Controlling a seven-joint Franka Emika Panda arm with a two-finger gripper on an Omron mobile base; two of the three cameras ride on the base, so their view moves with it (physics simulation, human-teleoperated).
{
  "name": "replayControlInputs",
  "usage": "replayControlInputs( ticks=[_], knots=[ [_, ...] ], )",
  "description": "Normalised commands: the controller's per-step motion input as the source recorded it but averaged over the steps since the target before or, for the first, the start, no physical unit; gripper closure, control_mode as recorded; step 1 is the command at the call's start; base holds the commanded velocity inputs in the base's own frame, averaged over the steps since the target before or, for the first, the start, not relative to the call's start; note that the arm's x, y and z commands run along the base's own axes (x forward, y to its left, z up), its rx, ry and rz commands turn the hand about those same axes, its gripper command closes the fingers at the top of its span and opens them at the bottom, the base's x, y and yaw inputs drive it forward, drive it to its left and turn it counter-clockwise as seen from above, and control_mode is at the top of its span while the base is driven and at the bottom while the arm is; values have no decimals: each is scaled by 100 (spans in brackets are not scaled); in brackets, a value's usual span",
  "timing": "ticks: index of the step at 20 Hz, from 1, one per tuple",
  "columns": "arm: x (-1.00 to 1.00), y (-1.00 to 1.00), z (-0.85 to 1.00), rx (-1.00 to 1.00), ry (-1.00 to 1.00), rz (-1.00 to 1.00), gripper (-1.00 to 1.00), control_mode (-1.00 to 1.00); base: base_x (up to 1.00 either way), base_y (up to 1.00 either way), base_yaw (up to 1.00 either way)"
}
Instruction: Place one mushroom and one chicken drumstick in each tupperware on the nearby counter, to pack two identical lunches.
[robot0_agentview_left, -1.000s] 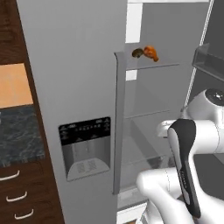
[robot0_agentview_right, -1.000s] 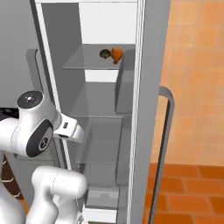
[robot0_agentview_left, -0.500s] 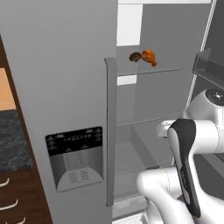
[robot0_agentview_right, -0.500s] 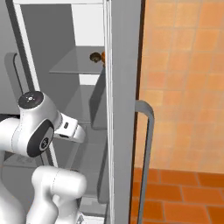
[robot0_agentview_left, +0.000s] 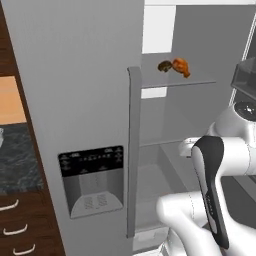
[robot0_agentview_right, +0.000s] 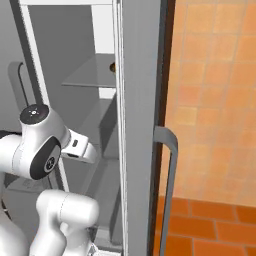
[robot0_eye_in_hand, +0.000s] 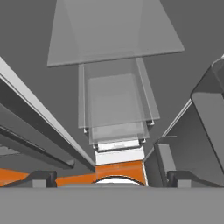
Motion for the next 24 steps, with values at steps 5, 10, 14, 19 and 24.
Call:
replayControlInputs(
  ticks=[5,10,14,19,24],
  knots=[
    [0,0,0,0,0,0,-100,100,52,-5,0],
    [0,0,0,0,0,0,-100,100,22,-7,0],
    [0,0,0,0,0,0,-100,100,0,-5,0],
    [0,0,0,0,0,0,-100,100,0,0,0],
    [12,5,3,-1,-1,-4,-100,-100,2,2,-1]
  ],
)
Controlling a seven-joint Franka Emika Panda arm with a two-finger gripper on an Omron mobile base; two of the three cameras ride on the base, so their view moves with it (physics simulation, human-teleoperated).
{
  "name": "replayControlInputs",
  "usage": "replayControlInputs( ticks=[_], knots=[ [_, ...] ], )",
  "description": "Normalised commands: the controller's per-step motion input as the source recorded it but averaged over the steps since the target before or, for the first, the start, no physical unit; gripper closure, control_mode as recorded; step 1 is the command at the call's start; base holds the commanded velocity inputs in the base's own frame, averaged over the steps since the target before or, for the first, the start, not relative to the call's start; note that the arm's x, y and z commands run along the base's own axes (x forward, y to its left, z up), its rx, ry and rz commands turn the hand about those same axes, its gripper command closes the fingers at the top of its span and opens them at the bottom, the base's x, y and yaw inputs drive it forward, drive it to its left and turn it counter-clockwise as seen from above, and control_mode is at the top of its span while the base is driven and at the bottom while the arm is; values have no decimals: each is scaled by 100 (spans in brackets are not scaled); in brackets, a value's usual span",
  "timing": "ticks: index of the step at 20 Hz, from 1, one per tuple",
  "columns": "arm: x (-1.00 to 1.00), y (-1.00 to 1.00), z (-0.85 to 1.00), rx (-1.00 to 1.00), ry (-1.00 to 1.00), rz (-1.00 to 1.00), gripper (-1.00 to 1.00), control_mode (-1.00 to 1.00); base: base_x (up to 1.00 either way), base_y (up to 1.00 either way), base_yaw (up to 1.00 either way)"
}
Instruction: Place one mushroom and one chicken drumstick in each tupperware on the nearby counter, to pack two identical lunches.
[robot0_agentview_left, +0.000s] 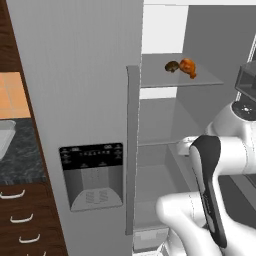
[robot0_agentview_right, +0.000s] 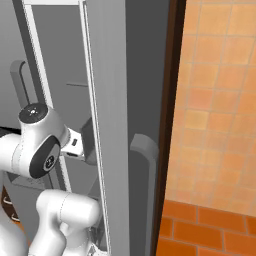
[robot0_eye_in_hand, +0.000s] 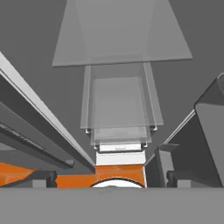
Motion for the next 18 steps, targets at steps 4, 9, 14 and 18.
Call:
replayControlInputs(
  ticks=[4,9,14,18],
  knots=[
    [76,37,67,-23,-2,-23,-100,-100,0,0,0],
    [68,-11,94,-19,-4,-7,-100,-100,0,0,0],
    [55,-37,77,-5,0,0,-100,-100,0,0,0],
    [94,-48,27,0,0,0,-100,-100,0,0,0]
  ],
)
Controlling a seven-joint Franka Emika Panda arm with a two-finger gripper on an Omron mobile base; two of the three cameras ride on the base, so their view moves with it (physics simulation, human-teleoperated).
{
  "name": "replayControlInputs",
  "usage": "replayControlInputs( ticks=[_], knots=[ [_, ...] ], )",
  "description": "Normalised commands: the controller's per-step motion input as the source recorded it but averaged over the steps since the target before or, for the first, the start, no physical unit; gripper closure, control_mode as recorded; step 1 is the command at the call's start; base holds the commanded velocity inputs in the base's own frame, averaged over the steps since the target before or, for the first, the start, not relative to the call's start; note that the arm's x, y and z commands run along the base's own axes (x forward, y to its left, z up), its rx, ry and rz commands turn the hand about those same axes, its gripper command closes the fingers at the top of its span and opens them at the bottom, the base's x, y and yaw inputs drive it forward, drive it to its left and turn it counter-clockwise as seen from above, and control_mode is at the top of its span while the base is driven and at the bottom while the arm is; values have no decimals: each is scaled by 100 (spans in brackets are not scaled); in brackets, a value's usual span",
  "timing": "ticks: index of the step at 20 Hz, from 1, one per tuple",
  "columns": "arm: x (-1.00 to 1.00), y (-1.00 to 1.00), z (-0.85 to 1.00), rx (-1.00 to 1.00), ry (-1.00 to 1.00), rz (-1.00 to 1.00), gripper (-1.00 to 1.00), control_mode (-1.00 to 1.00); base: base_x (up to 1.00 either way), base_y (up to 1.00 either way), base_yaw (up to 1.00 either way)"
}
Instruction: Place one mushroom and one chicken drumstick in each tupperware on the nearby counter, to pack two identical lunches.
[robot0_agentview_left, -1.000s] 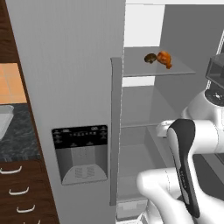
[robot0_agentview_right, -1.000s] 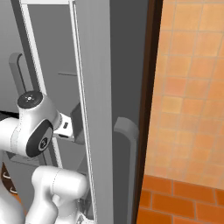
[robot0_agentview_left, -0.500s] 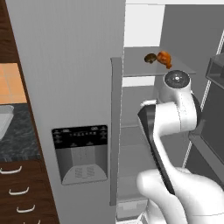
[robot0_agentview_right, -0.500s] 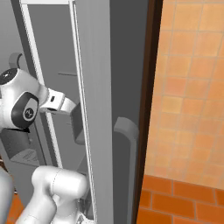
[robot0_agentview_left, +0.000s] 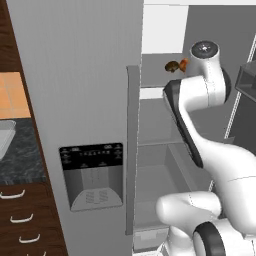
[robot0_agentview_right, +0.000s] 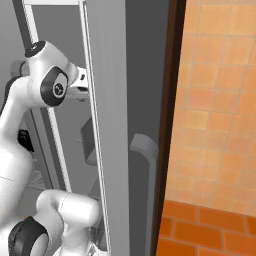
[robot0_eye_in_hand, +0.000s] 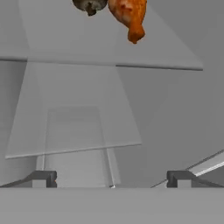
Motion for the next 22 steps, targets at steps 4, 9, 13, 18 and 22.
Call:
replayControlInputs(
  ticks=[4,9,13,18,22],
  knots=[
    [75,-69,21,0,-7,0,-100,-100,0,0,0],
    [90,-1,37,0,0,-2,-100,-100,0,0,0],
    [74,-29,26,0,0,-3,-100,-100,0,0,0],
    [90,-54,-17,1,0,0,-100,-100,0,0,0],
    [66,-34,-8,0,0,0,-100,-100,0,0,0]
  ],
)
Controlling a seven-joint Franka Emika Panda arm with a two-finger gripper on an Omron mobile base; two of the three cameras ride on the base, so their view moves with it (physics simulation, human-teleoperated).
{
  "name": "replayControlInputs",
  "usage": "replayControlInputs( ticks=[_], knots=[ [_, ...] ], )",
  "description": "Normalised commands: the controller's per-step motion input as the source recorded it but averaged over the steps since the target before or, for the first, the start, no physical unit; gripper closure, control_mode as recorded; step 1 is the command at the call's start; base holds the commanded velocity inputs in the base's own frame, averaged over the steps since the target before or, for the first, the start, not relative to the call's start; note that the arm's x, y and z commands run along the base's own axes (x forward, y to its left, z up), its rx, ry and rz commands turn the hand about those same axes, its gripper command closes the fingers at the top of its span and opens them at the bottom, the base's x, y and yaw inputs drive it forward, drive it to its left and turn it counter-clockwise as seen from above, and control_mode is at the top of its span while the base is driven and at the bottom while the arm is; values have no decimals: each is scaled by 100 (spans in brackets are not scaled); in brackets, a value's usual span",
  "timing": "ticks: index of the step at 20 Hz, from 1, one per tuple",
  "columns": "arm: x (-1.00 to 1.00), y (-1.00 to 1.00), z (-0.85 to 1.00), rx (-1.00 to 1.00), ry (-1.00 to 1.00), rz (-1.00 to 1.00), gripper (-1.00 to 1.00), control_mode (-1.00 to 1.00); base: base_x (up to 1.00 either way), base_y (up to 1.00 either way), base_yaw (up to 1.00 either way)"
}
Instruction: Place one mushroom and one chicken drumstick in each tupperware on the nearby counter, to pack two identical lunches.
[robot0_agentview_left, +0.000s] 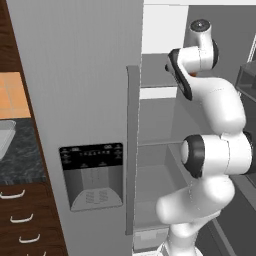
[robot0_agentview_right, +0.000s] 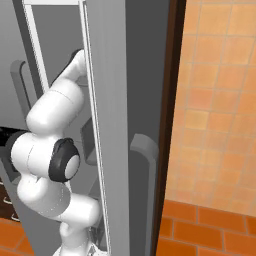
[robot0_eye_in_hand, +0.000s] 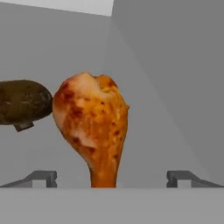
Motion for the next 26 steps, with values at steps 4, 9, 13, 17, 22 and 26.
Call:
replayControlInputs(
  ticks=[4,9,13,17,22,26],
  knots=[
    [39,-1,-16,1,0,0,-100,-100,0,0,0],
    [3,-11,-29,4,-7,0,-100,-100,0,0,0],
    [-3,-16,-46,7,-9,-2,-100,-100,0,0,0],
    [-4,3,-54,4,-5,0,100,-100,0,0,0],
    [-15,30,-39,0,-5,-4,100,-100,0,0,0],
    [-70,27,-3,0,-8,-19,100,-100,0,0,0]
  ],
)
